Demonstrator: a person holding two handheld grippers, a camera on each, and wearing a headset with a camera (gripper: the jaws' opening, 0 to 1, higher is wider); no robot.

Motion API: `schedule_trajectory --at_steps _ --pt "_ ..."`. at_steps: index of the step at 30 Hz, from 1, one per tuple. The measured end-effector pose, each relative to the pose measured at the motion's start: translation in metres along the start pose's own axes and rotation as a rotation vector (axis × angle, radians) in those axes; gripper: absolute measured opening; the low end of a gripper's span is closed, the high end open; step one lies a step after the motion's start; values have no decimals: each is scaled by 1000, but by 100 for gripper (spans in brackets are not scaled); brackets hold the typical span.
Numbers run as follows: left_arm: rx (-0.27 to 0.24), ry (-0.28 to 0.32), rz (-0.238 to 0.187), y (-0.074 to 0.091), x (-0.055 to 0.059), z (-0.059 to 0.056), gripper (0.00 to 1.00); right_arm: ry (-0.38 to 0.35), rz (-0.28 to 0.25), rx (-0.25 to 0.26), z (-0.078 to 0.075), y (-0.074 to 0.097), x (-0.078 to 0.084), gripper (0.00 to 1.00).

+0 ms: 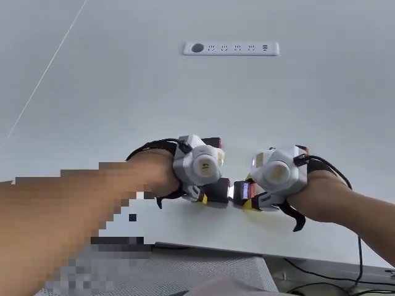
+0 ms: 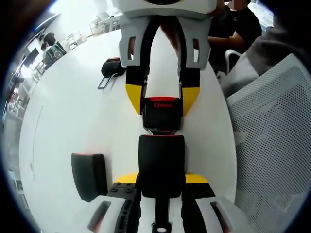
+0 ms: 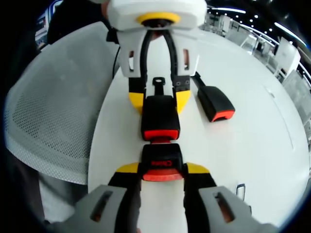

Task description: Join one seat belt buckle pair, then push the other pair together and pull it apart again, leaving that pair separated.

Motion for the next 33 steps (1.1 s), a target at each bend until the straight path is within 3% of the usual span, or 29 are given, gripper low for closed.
schedule_trajectory --at_steps 24,33 --pt "-10 8 37 -1 -1 -1 34 12 5 8 0 0 -1 34" --pt "-28 43 37 7 2 -1 34 -11 -12 13 3 5 -6 34"
Point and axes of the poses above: the centre of the closed fingertips' face, and the gripper's own axes: y roughly backward along the fingers, z roughly to its left, x roughly out of its underside, the point moved 3 cm from there along y, roughly backward along the fingers, and after that the axes turned 5 degrees about -y, right-handed, at the moved point
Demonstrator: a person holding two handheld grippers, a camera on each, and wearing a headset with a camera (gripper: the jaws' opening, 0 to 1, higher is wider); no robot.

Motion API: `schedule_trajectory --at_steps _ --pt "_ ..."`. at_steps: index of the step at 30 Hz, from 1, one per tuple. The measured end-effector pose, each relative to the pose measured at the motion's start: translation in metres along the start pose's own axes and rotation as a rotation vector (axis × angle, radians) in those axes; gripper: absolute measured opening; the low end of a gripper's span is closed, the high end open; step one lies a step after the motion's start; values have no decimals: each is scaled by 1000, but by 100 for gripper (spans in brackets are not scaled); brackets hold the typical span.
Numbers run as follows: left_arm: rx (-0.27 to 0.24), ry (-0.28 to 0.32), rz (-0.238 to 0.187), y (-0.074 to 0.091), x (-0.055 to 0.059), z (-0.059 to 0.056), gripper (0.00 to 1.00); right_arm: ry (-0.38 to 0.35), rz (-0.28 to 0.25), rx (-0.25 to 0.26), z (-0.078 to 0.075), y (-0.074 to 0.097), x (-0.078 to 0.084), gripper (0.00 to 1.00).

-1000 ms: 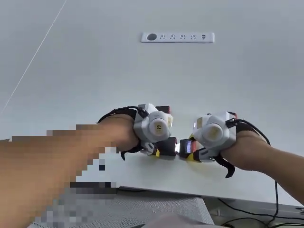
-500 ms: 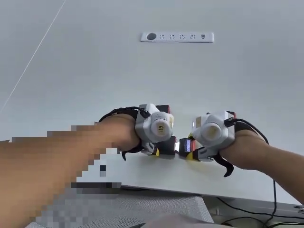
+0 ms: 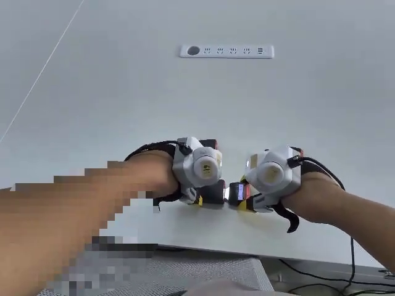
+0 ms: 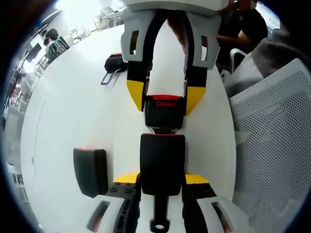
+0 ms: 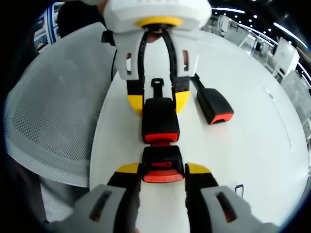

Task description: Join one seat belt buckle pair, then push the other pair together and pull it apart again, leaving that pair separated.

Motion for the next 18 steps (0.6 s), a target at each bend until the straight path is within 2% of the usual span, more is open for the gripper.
schedule_trajectory --at_steps 2,4,7,9,11,13,18 --pt "-14 0 -6 6 -2 0 33 -6 -13 14 -1 3 -2 35" --pt "-24 -19 -1 11 -3 0 34 -35 -36 -5 1 7 -6 33" --pt "-38 -28 -5 20 -8 5 38 -33 -55 4 0 14 -12 31" --pt "-74 -38 -26 28 -13 12 38 -26 -65 9 -1 17 -14 32" --pt "-98 -59 -19 35 -15 18 36 -22 -70 8 -3 22 -15 32" --pt "-117 -75 -15 40 -14 26 38 -8 -66 22 -8 26 -14 32" --pt "-138 -33 -17 43 -4 45 39 -9 -63 63 -28 36 -5 35"
Point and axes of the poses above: the centre of the closed fingertips' face, and the gripper's own axes: y roughly backward along the fingers, z roughly to its left, x roughly out of its underside, the point moved 3 cm from there along y, roughly backward along the fingers, and after that the axes turned 5 degrees about -y, right-handed, at the moved point
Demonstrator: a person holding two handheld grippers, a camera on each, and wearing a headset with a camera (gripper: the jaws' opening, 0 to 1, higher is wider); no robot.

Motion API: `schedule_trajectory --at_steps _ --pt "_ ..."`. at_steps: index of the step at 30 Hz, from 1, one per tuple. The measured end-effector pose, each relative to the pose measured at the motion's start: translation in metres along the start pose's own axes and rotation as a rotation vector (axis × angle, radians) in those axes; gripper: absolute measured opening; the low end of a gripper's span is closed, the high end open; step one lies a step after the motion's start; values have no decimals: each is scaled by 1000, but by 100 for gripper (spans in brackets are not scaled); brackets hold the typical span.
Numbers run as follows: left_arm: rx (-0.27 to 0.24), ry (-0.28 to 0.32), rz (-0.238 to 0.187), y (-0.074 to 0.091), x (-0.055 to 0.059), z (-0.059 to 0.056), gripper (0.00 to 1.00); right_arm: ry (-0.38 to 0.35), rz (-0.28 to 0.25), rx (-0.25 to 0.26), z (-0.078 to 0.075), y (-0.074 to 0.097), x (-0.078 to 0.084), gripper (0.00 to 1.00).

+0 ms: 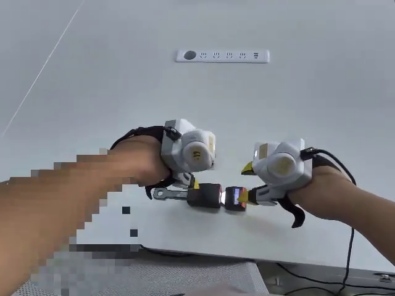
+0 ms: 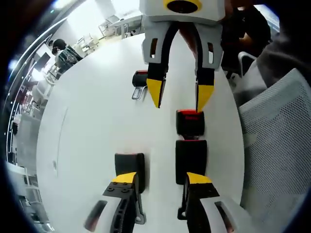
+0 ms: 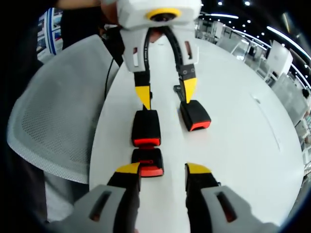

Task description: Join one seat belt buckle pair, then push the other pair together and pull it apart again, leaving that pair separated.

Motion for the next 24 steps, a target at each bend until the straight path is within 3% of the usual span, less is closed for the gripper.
schedule_trajectory --at_steps 14,24 --pt "-16 79 48 -14 37 31 43 -40 47 106 -63 26 44 36" --pt "8 75 53 -19 33 38 45 -74 98 126 -83 30 74 36"
Point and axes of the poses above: the centre of the closed fingertips' face, and the gripper's own axes: y roughly backward along the fingers, z roughly to its left, x roughly out of its underside, the point moved 3 cm from there along y, roughly backward along the fingers, and after that the axes turned 5 degrees about -y, right-handed, at the moved point
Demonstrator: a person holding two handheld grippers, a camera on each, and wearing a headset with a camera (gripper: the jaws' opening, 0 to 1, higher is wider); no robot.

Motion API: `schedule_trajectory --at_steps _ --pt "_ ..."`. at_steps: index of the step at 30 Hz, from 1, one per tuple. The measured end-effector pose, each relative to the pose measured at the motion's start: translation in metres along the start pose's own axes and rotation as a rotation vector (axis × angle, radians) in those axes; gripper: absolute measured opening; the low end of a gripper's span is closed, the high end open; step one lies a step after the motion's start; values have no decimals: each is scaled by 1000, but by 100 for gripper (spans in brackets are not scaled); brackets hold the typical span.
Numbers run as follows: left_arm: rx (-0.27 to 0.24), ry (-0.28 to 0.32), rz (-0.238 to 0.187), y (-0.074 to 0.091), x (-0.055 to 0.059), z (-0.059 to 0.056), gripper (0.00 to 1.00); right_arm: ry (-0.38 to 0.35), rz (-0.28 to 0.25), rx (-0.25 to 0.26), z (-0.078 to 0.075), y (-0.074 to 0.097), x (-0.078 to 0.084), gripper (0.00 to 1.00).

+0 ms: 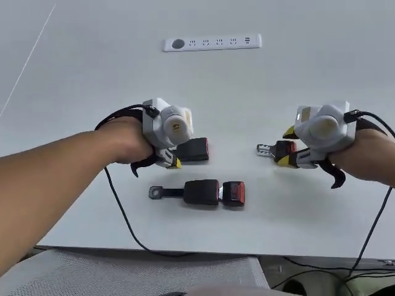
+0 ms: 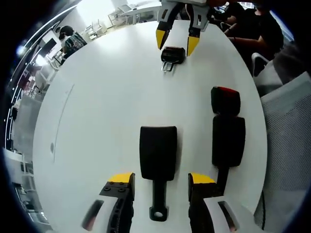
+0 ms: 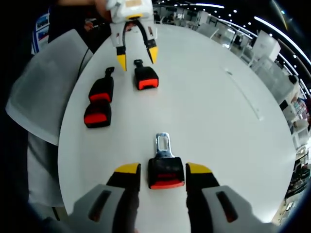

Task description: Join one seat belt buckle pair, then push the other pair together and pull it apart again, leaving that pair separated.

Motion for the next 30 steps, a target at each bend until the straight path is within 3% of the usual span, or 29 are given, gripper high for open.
schedule_trajectory --at_steps 2,7,9,11,15,18,23,30 --pt "7 -2 -3 -5 -1 6 45 -1 10 -6 -1 -3 3 36" --pt "26 -16 0 -11 0 6 44 1 30 -25 -3 -9 8 34" --pt "33 -34 -4 -11 0 6 40 68 54 -39 -2 -11 9 34" --pt "36 -51 -8 -12 -2 6 36 56 57 -48 -3 -13 9 34" --pt "38 -53 -10 -15 -3 6 37 85 64 -72 -3 -12 7 33" --pt "37 -109 -11 -18 -5 5 33 103 64 -84 -1 -11 5 33" --pt "39 -149 5 -22 -2 6 32 145 80 -98 1 -11 -1 33" --pt "46 -114 -6 -23 1 7 32 152 68 -93 3 -15 -11 33"
Point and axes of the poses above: the centre of the closed fingertips' face, and the gripper's own axes: y roughly backward along the fingers, z roughly to its left, x roughly out of its underside, the point moved 3 cm from there along y, roughly backward along the fingers, and after that the axes turned 5 degrees about -y, right-handed, at the moved point
